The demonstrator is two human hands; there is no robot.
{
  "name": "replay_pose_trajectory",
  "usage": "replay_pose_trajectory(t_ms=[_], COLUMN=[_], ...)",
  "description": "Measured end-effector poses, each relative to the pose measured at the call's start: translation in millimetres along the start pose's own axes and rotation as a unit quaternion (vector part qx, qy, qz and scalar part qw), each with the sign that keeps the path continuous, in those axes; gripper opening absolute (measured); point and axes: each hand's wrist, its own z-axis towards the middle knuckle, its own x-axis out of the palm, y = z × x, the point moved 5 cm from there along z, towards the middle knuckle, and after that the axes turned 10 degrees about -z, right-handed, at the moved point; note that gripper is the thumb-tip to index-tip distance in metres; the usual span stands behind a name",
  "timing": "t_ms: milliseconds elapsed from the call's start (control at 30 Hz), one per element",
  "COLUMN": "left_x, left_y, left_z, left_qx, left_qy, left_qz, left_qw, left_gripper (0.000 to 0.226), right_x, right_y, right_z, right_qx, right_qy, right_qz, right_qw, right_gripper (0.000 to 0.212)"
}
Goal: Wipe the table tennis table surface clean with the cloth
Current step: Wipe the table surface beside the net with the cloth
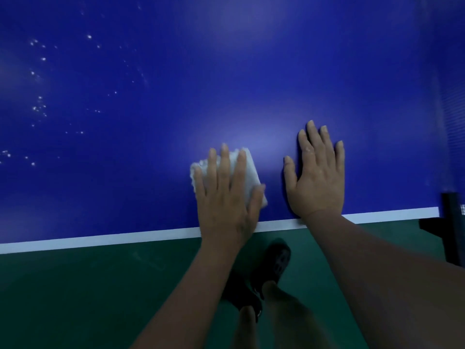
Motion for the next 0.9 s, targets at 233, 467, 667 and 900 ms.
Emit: replay_pose_trajectory(t_ms=[233, 467, 667, 900], left_x=[-5.5, -23.2, -16.2, -21.8], left_y=[14.3, 44.1, 20.8, 42.9], left_z=[17.9, 89.5, 5.2, 40.4], left_qx=[0.122, 0.084, 0.019, 0.117], left_qy=[0.05, 0.01, 0.013, 0.039], left_qz=[0.018, 0.072, -0.009, 0.001], left_qw=[0.991, 0.994, 1.0, 0.992], left_gripper=[0.065, 0.057, 0.059, 0.062], right_x=[0.0, 1.5, -5.8, -7.3], right_y=[0.5, -0.1, -0.9, 46.4], right_z=[1.6, 3.8, 1.6, 32.9], right_qx=[0.001, 0.001, 0.0, -0.048], right_qy=[0.015, 0.034, 0.011, -0.024], right_qz=[0.01, 0.012, 0.045, 0.114], right_qw=[1.0, 0.999, 0.999, 0.992], right_gripper=[0.061, 0.063, 0.06, 0.039])
